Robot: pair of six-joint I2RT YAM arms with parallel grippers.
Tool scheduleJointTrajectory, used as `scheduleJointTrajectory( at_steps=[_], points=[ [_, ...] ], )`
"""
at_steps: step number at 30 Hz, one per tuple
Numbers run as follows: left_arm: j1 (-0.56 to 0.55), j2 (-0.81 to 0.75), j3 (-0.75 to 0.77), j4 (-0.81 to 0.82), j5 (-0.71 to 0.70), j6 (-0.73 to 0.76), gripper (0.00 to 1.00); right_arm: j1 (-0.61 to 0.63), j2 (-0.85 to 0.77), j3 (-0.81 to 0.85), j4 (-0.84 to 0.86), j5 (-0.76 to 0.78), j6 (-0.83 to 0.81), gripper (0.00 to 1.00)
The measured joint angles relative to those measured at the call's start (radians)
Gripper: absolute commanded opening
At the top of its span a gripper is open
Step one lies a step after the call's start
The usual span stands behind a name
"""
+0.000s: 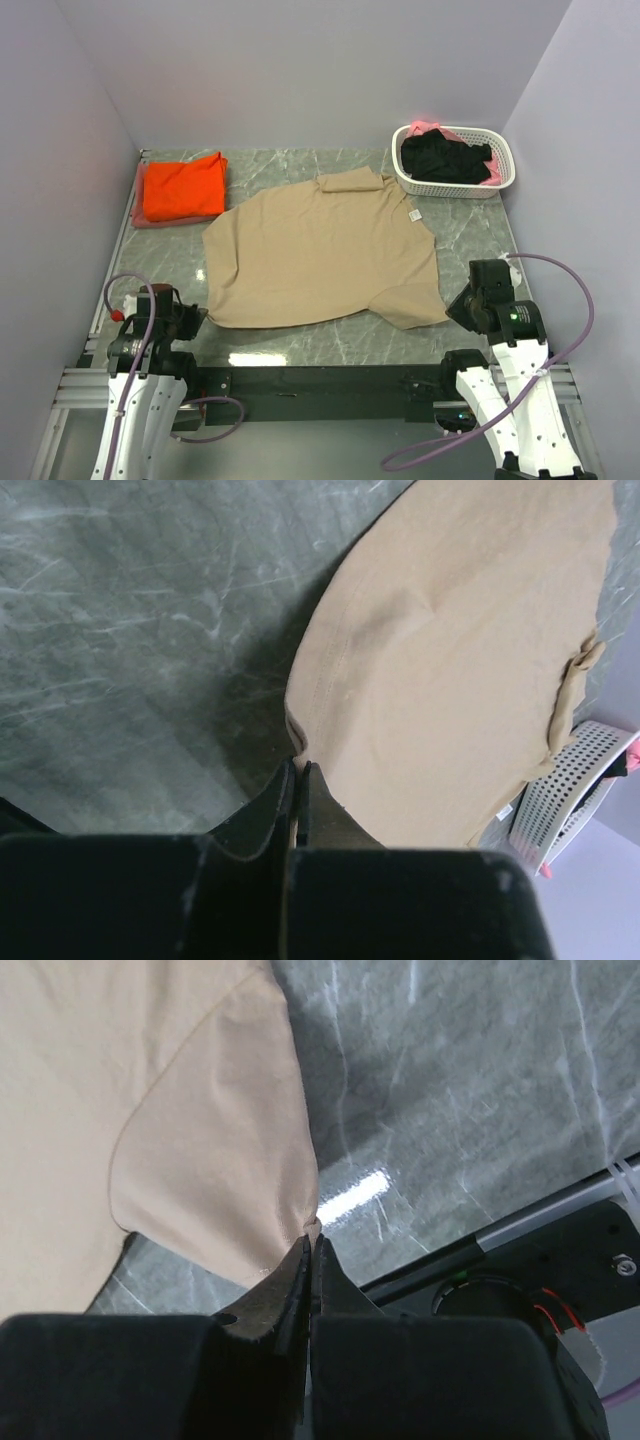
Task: Fold and stack the t-shirts
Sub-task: Flatten the tshirt out, then fold the tshirt
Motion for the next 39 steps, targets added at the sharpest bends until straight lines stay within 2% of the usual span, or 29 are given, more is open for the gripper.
scheduleJointTrajectory(
  at_steps=[10, 27, 33, 39],
  points=[
    [-0.001, 0.065, -0.007, 0.006, 0.01, 0.002, 0.0, 0.0, 0.04, -0.001, 0.0, 0.027, -0.016, 0.0],
    [-0.003, 0.325, 0.01, 0.111, -0.057, 0.029, 0.01, 0.0, 0.274, 0.055, 0.229, 0.014, -0.053, 0.0],
    [-0.005, 0.39, 0.046, 0.183, -0.094, 0.038, 0.0, 0.0, 0.355, 0.109, 0.315, -0.002, -0.071, 0.0],
    [-0.006, 0.521, 0.072, 0.261, -0.121, 0.051, 0.01, 0.0, 0.45, 0.163, 0.409, -0.028, -0.079, 0.0]
  ],
)
